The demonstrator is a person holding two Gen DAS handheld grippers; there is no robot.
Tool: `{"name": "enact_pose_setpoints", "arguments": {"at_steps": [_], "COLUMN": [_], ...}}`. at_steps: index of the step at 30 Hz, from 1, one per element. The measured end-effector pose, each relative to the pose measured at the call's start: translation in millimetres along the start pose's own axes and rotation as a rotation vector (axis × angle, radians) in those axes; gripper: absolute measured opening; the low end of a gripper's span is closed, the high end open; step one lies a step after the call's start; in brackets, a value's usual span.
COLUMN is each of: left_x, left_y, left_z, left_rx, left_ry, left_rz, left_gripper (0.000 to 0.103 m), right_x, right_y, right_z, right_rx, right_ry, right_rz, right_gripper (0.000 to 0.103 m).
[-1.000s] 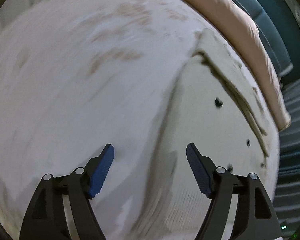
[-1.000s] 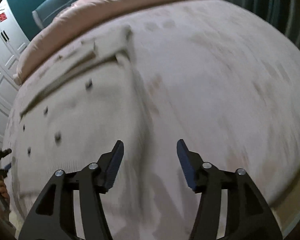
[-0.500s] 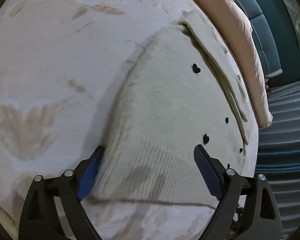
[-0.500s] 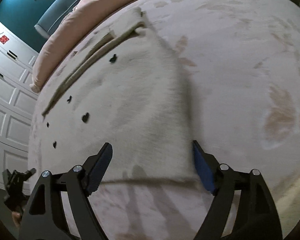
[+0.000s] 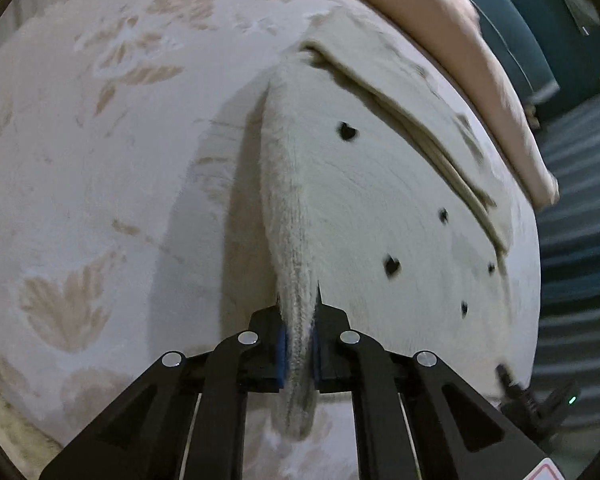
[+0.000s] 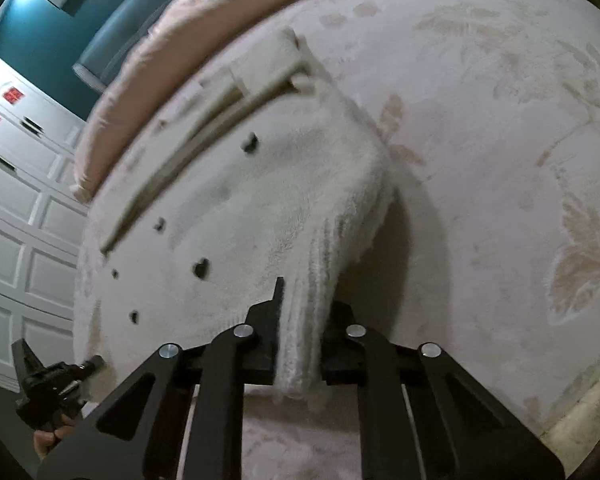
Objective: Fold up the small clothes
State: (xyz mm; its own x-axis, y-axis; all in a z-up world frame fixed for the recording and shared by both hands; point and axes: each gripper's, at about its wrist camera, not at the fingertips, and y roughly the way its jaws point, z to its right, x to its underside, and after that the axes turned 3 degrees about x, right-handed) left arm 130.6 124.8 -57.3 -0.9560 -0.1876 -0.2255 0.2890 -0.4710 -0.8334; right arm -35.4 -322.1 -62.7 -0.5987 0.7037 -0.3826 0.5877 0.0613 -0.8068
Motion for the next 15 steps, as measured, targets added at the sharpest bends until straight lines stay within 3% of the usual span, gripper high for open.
{"name": "enact_pose_setpoints", "arguments": {"at_steps": [4, 6, 10, 15], "left_x": [30, 53, 119, 205], "left_y": [-24, -36, -63, -97], "left_z": [4, -3, -31, -74], "left_rx": [0.001, 0.006, -0.025, -0.061], "left_ry": [0.083, 0.100, 0.109, 0.001], "left_rz": [-0.026, -0.058, -0.154, -0.332], "left_gripper": [0.005, 0.005, 0.005, 0.000], "right_x": [13, 24, 69, 135], "right_y": [-40, -53, -80, -122], "right_z": [4, 9, 23, 46], "right_rx": [-0.009, -0.001, 0.079, 0.118], "right_ry": [-0.031, -0.055, -0.190, -0.301], "right_rz": [0.062, 0.051, -0.059, -0.265], "right_gripper": [0.007, 0.006, 0.006, 0.006]}}
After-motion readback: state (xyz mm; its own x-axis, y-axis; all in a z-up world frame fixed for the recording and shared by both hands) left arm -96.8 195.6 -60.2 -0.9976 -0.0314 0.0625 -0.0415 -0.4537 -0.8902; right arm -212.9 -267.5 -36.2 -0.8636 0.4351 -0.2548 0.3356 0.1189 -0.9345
